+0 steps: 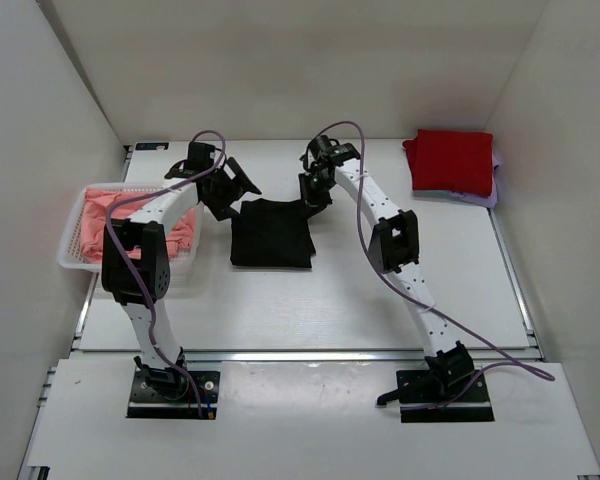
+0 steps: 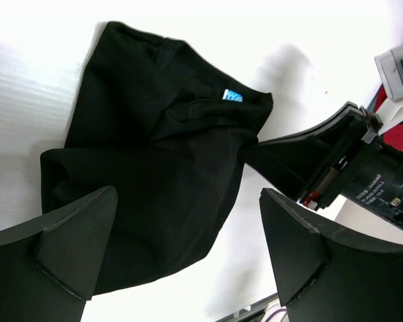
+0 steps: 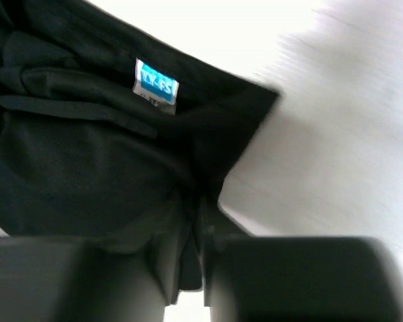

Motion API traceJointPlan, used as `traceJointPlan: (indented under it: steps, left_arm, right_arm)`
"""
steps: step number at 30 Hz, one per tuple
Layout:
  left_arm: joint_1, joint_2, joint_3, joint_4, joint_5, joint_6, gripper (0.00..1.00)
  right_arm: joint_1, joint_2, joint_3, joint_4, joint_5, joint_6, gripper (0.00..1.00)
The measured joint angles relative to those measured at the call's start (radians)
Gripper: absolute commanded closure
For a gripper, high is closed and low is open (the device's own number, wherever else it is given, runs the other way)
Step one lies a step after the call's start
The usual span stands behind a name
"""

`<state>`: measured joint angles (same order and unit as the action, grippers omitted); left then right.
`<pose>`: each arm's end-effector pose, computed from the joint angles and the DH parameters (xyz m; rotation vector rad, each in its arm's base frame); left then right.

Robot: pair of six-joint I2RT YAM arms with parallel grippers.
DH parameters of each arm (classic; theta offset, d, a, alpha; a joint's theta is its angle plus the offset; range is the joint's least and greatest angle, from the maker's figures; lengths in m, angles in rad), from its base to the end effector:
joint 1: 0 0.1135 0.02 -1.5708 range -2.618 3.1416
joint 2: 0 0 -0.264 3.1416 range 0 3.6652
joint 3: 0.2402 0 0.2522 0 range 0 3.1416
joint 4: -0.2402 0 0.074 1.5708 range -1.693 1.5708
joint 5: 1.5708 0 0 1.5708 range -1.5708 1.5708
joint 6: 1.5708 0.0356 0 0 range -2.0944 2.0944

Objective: Fold and stack the t-shirts
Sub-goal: Smooth out wrinkles on the folded tshirt

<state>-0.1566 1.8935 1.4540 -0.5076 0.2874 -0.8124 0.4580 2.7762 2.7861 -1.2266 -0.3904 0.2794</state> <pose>0.4074 -0.0746 0.2262 -0.7297 2.5253 -0.7305 0.4855 0.2545 0.1700 -0.3567 2.8469 0.7137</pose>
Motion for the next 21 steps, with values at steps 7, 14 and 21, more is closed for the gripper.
traceJointPlan:
  steps: [7, 14, 21]
  left_arm:
    - [0.000, -0.001, -0.028, -0.002, 0.000, 0.000, 0.01]
    - [-0.011, 0.002, -0.018, -0.039, 0.000, 0.026, 0.01]
    - [-0.056, 0.037, 0.085, -0.063, 0.043, 0.072, 0.01]
  right_arm:
    - [-0.001, 0.018, 0.002, -0.019, 0.016, 0.005, 1.00]
    - [-0.031, -0.026, -0.059, -0.075, 0.104, 0.009, 1.00]
    - [-0.095, -0.232, -0.322, -0.095, 0.151, 0.003, 1.00]
